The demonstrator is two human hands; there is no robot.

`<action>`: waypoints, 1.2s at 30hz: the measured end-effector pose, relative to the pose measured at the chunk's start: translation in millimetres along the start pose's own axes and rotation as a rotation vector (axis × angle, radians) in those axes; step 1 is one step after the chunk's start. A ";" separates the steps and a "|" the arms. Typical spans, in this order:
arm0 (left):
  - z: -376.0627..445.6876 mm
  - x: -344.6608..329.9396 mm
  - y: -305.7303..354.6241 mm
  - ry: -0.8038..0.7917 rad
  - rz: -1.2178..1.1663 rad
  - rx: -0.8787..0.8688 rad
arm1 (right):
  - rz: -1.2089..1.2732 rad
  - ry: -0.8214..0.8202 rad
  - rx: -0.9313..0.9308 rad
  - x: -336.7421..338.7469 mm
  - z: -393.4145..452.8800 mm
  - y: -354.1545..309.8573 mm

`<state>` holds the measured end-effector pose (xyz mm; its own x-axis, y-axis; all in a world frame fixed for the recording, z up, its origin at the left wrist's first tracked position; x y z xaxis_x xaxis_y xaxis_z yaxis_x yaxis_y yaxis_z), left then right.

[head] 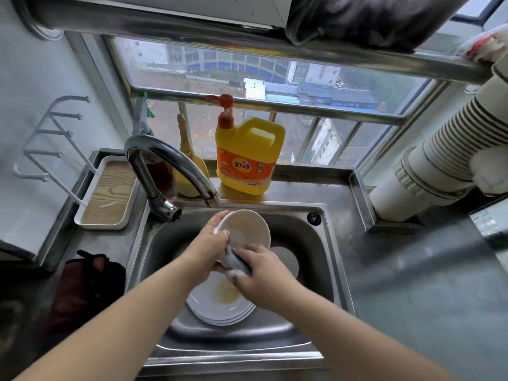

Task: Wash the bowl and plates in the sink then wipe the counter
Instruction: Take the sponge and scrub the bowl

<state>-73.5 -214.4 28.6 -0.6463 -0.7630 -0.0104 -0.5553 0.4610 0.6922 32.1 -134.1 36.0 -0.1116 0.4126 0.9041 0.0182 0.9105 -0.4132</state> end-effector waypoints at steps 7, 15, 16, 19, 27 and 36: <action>-12.6 10.2 16.5 -0.237 0.171 0.115 | -0.992 -0.110 0.647 65.2 16.3 47.7; -16.5 2.8 10.8 -0.133 0.105 0.062 | -0.819 -0.030 0.297 21.1 -4.8 15.7; -17.2 2.2 5.8 -0.153 0.135 0.062 | -0.789 -0.028 0.292 14.9 -7.9 12.1; -21.0 7.3 -0.8 -0.216 0.237 0.068 | -0.637 -0.011 0.308 12.3 -12.8 7.8; -31.5 39.5 20.0 -0.330 0.774 -0.492 | -0.402 -0.184 0.388 70.6 -3.9 13.0; -31.9 40.3 18.4 -0.448 0.145 -0.412 | 0.309 0.277 -0.016 89.1 -10.2 41.6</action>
<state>-93.1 -251.1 64.0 -0.9062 -0.4008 -0.1349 -0.2557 0.2654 0.9296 33.0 -59.2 100.5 0.1733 0.6565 0.7341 0.0247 0.7423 -0.6697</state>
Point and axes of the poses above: each hand's wrist, its own z-axis towards the middle knuckle, its own x-axis out of the back of the hand, y = z × x, the point moved 2 cm from there along z, towards the middle knuckle, and after that the axes turned 10 degrees about x, right-handed, at the moved point
